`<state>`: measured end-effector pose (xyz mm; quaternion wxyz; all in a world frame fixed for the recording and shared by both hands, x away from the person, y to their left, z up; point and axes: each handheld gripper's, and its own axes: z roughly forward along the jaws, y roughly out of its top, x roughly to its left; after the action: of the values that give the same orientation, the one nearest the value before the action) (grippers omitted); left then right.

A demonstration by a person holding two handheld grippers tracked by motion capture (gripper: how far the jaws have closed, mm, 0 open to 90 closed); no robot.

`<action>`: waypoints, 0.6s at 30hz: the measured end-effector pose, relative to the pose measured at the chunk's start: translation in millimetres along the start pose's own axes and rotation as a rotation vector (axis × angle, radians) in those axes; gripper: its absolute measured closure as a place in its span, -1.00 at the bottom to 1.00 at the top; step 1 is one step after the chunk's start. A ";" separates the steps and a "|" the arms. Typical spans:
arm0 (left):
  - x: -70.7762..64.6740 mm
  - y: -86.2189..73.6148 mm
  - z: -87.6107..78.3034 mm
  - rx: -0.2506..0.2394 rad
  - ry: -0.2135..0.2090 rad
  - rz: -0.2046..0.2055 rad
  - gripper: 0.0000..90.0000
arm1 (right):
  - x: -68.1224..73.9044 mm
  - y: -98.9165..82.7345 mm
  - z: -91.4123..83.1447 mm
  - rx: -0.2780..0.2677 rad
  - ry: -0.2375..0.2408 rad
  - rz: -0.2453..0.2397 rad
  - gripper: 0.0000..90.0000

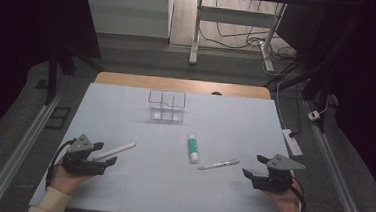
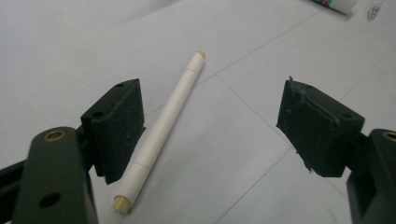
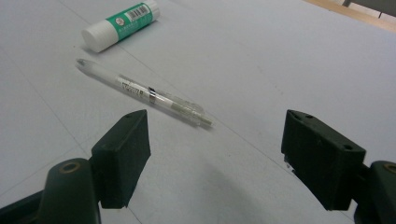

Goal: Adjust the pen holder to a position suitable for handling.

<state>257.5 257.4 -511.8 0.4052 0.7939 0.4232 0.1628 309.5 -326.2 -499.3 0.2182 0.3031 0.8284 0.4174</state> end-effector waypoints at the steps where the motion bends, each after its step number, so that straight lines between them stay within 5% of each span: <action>1: 0.0 0.0 -0.1 -0.001 0.000 -0.003 -0.49 | -0.3 -0.2 0.5 -0.003 0.010 0.003 -0.47; 18: 1.3 1.2 4.0 0.003 -0.006 -0.009 -0.48 | -2.9 -2.2 4.3 -0.016 0.016 0.022 -0.44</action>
<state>261.3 256.0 -513.4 0.4059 0.7930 0.4260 0.1579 313.6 -326.8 -503.2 0.2097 0.3071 0.8234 0.4287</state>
